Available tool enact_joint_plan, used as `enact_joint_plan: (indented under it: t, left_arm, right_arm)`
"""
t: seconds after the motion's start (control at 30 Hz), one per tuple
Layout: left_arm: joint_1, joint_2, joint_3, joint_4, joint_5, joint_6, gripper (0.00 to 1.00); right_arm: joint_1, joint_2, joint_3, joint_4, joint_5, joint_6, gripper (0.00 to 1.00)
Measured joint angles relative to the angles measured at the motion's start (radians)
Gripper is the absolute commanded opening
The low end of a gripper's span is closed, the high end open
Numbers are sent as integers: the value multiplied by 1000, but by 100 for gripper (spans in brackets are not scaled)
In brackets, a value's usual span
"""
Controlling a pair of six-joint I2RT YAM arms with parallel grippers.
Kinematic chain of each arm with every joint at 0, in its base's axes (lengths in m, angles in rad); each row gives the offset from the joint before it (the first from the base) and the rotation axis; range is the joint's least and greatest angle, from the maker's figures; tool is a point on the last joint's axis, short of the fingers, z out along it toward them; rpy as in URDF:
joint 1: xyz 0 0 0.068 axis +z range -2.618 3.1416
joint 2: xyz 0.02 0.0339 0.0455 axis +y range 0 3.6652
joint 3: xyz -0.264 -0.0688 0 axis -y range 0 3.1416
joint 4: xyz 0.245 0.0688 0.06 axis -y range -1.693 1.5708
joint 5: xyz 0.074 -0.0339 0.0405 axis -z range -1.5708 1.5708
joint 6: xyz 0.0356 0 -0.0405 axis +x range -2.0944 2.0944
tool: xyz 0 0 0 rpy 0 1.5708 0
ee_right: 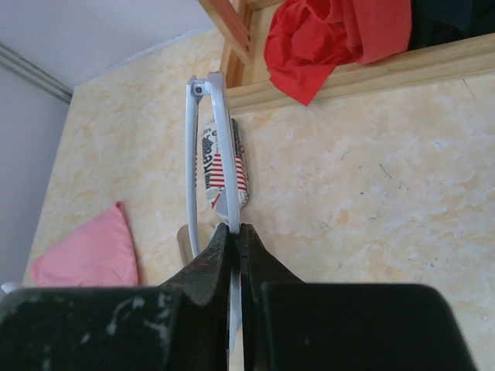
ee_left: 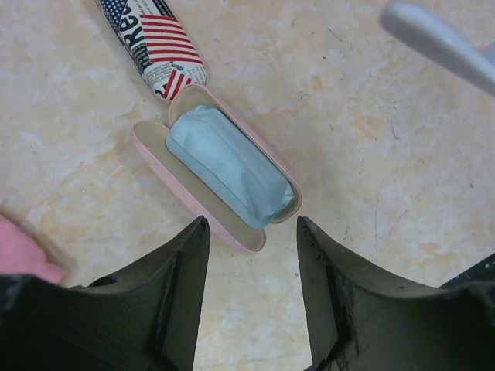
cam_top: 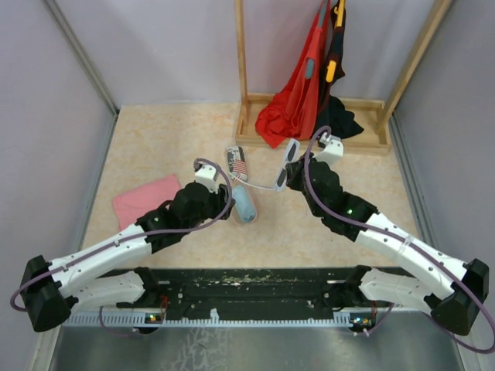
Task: Organize the sunglasses
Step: Fold the sunglasses.
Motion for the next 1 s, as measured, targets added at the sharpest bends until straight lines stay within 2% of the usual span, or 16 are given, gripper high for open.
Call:
enact_joint_plan:
  t: [0.5, 1.0]
  left_arm:
    - [0, 82, 96, 76, -5, -9, 55]
    - [0, 173, 169, 62, -20, 12, 55]
  right_arm:
    - [-2, -3, -8, 4, -130, -7, 0]
    - [17, 64, -13, 51, -299, -82, 0]
